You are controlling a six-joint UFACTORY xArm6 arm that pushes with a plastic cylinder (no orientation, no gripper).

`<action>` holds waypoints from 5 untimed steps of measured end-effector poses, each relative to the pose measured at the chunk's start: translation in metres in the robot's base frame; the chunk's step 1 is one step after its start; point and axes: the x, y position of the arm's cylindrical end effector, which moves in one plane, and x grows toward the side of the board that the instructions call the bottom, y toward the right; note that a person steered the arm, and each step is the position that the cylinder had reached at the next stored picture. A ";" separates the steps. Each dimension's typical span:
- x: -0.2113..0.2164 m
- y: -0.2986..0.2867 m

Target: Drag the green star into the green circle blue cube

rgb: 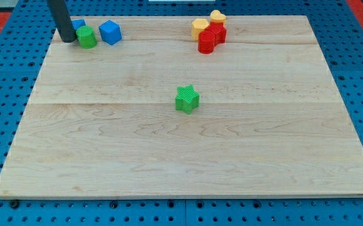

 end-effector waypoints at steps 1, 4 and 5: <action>0.002 0.007; 0.099 0.114; 0.108 0.227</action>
